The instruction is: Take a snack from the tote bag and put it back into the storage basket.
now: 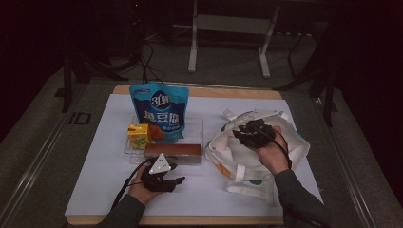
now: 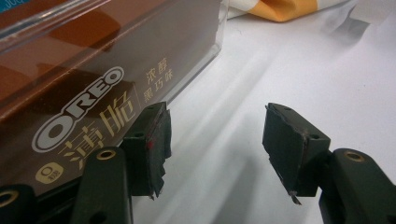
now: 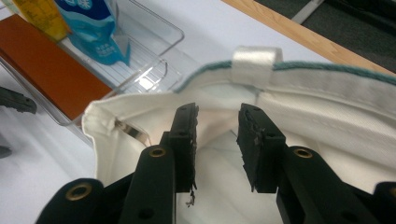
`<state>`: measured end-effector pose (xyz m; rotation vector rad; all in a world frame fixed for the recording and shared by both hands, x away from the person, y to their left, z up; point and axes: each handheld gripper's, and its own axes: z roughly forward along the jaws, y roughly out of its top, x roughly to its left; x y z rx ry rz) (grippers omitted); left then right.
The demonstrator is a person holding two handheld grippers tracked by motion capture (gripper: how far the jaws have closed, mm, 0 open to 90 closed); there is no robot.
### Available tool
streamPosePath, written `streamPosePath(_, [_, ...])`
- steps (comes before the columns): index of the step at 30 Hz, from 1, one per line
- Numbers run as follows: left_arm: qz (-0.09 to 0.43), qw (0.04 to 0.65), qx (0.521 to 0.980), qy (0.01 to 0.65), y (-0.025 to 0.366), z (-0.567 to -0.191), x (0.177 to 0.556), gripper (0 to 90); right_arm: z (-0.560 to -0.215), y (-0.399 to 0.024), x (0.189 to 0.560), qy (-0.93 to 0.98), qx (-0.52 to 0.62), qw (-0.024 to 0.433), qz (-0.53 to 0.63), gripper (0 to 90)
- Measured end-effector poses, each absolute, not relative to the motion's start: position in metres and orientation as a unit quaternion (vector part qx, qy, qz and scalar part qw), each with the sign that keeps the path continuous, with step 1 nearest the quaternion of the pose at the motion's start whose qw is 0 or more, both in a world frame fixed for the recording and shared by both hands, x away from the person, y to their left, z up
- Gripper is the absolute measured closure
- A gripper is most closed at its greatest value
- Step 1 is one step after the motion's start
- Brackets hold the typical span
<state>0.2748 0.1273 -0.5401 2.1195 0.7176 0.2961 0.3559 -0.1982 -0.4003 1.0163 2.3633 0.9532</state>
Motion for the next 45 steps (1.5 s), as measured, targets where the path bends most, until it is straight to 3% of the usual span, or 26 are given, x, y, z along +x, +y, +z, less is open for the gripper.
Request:
streamPosePath(25, [0.118,0.428,0.849,0.287,0.127,-0.540,0.275,41.2,-0.413,-0.245,0.346,0.838,0.399,0.194,0.318,66.0])
streamPosePath(45, [0.118,0.427,0.849,0.287,0.127,-0.540,0.275,41.2,-0.427,-0.272,0.343,0.842,0.416,0.182,0.291,55.3])
